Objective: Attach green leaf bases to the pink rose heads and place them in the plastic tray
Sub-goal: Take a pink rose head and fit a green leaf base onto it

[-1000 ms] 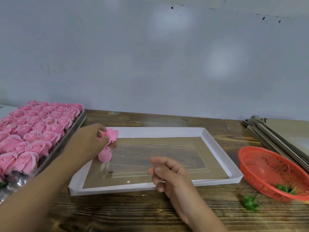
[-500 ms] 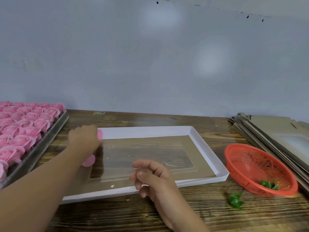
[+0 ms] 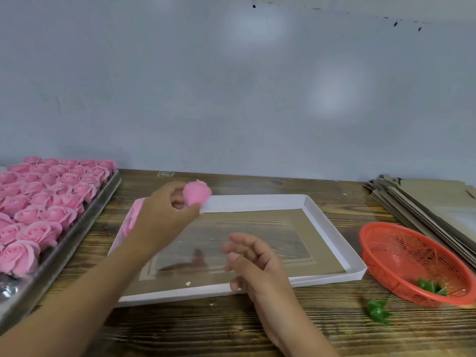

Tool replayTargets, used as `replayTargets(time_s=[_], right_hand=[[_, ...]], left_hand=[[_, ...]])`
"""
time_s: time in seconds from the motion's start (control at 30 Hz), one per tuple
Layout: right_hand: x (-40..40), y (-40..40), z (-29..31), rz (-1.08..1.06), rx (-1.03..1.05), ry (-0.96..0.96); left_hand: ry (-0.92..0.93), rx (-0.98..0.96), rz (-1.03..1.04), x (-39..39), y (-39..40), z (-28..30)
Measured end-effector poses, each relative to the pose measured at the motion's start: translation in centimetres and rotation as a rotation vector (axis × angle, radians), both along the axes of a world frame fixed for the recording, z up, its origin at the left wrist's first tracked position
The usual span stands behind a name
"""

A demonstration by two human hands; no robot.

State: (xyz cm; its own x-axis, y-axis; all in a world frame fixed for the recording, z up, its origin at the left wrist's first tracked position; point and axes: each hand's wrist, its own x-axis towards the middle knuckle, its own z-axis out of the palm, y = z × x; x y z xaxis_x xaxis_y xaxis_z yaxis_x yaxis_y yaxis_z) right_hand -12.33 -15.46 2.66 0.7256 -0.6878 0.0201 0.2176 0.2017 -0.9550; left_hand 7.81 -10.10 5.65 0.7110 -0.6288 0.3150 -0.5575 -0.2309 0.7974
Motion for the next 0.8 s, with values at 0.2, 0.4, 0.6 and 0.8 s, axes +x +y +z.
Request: replayTargets(time_s=[0.2,0.4,0.6,0.8], right_hand=[[0.5,0.0,0.0,-0.131,-0.03,-0.04],[0.5,0.2,-0.2,-0.116,-0.032,-0.054],[0.2,-0.4,-0.6,-0.112,0.031,-0.085],[0.1,-0.3,-0.6,-0.105,0.037,-0.05]], left_hand=[[0.086,-0.149,-0.113,-7.0,2.5,-1.8],[0.013,-0.143,-0.103,-9.3,2.5,-3.4],[0.131,-0.217,-0.267,-9.5,3.2,-3.4],[0.601,-0.466,-0.308,-9.2,3.1,-3.1]])
